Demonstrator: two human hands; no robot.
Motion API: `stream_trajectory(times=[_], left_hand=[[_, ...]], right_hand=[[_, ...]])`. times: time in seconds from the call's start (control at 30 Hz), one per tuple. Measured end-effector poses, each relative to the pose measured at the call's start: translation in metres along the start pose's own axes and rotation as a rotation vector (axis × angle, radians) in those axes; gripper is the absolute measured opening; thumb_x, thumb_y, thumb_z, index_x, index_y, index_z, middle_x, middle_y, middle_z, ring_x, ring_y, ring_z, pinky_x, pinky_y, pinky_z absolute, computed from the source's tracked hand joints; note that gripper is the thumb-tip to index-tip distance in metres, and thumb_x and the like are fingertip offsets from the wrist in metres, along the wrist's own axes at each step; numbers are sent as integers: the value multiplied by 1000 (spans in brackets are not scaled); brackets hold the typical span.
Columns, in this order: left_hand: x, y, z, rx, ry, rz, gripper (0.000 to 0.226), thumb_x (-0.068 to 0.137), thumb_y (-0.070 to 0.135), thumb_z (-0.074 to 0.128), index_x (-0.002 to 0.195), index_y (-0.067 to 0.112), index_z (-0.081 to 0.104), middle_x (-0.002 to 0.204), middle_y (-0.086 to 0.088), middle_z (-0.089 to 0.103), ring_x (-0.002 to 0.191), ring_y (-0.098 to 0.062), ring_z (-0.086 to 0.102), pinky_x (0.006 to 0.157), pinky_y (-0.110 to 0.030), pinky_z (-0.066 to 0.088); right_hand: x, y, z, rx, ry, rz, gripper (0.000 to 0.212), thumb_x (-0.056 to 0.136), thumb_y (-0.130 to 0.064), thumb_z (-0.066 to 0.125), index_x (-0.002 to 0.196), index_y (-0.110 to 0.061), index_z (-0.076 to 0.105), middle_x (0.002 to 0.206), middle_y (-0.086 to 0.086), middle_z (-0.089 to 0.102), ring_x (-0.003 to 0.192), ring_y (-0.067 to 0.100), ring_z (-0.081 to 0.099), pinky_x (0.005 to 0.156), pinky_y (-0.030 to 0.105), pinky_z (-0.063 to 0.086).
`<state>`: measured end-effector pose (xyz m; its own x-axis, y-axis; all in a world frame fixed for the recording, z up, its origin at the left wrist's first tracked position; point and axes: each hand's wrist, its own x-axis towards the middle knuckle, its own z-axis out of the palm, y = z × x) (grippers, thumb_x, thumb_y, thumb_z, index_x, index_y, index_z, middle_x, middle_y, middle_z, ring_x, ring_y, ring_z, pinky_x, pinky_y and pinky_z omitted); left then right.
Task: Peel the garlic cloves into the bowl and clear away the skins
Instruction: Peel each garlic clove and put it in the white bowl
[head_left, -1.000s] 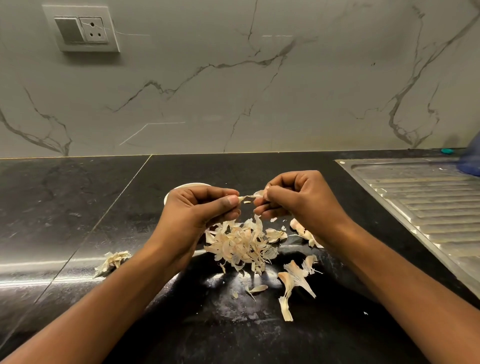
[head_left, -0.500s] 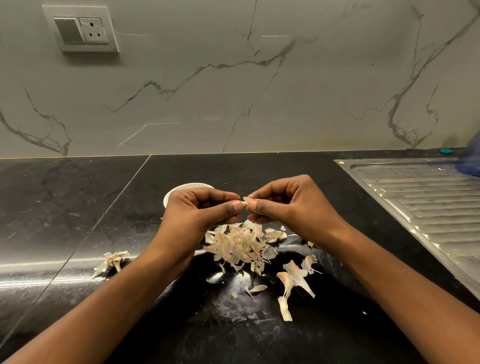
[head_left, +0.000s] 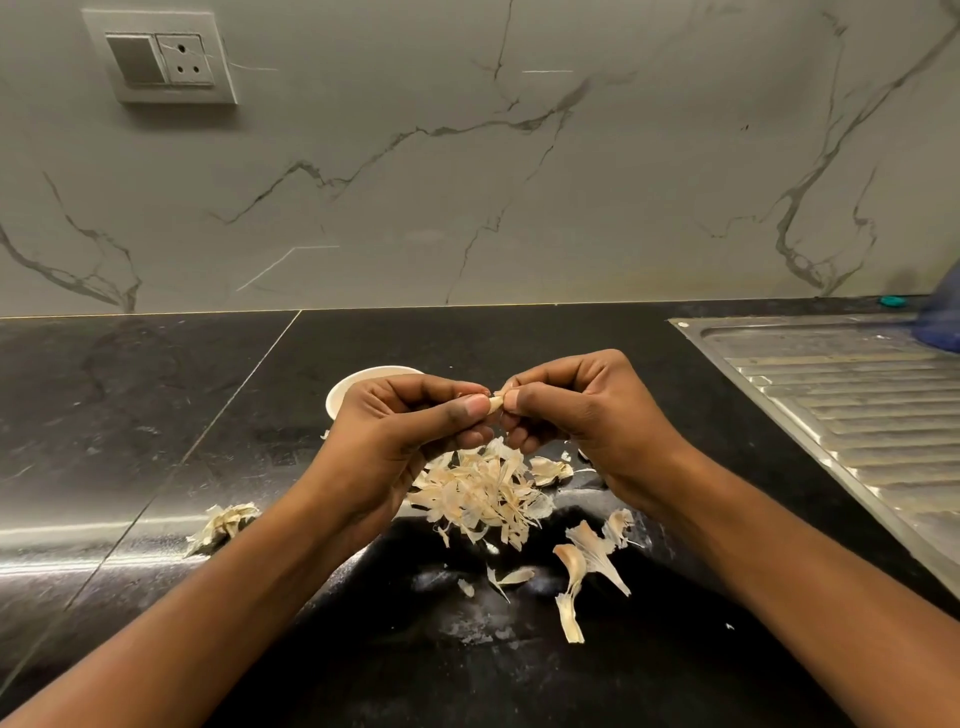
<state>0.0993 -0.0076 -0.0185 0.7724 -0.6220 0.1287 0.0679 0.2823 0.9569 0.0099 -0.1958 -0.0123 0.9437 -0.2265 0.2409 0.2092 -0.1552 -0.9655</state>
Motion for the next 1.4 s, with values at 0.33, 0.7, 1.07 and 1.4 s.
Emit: stream_trajectory(times=[0.33, 0.7, 1.07, 1.4], left_hand=[[0, -1, 0, -107, -11, -71, 16, 76, -2, 72, 90, -3, 80, 95, -27, 76, 74, -24, 74, 68, -23, 63], [1, -3, 0, -84, 36, -85, 33, 76, -6, 73, 107, -13, 70, 102, -30, 76, 93, -34, 79, 79, -29, 65], [2, -6, -2, 51, 69, -51, 33, 72, 4, 78, 102, -8, 75, 96, -26, 78, 81, -30, 80, 74, -27, 66], [0, -9, -2, 173, 34, 56, 27, 73, 3, 79, 98, -5, 77, 92, -24, 79, 83, -34, 80, 77, -30, 66]], right_hand=[[-1, -2, 2, 49, 14, 34, 17, 98, 2, 65, 90, 2, 80, 75, 14, 75, 62, 19, 69, 56, 22, 56], [1, 0, -3, 71, 26, 110, 10, 98, -4, 70, 101, 3, 77, 89, 21, 79, 71, 22, 74, 65, 25, 62], [0, 5, 1, -74, -7, 127, 13, 90, -10, 81, 100, -3, 80, 84, 17, 79, 72, 21, 75, 67, 24, 62], [0, 4, 1, -133, 2, 128, 9, 90, -5, 80, 96, 2, 79, 80, 17, 79, 69, 21, 76, 65, 25, 63]])
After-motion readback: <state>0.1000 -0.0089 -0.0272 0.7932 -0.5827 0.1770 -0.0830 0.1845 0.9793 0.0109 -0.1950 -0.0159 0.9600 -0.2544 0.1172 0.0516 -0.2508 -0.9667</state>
